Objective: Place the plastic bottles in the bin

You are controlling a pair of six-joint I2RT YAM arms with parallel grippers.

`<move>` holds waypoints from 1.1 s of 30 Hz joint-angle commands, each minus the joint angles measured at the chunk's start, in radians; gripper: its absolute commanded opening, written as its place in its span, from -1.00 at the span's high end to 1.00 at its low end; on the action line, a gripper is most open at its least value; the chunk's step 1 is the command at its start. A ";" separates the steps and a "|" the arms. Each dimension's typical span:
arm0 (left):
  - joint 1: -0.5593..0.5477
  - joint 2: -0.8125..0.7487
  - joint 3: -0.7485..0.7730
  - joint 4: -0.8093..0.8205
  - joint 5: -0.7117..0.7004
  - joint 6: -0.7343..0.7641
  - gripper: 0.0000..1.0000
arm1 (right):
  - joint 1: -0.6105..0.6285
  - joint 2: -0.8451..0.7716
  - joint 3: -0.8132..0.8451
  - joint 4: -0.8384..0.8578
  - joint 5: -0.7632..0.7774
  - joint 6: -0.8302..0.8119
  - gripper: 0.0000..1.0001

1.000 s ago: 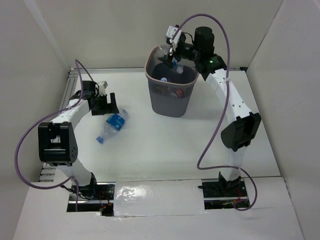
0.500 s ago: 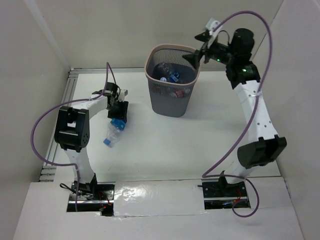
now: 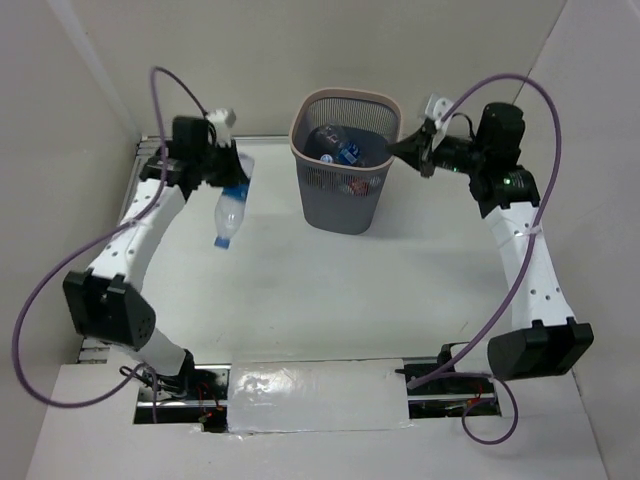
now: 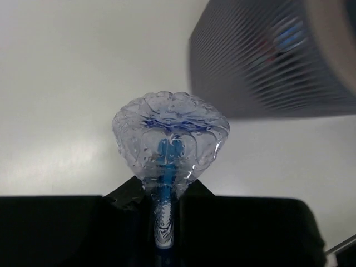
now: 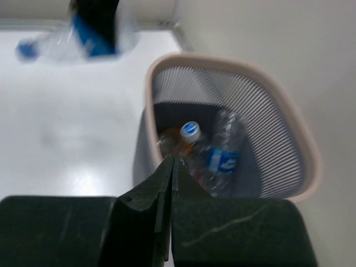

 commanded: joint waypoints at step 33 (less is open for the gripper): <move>-0.416 0.485 0.814 0.754 -0.386 -0.100 -1.00 | -0.088 -0.572 -0.740 -0.295 0.077 -0.143 -1.00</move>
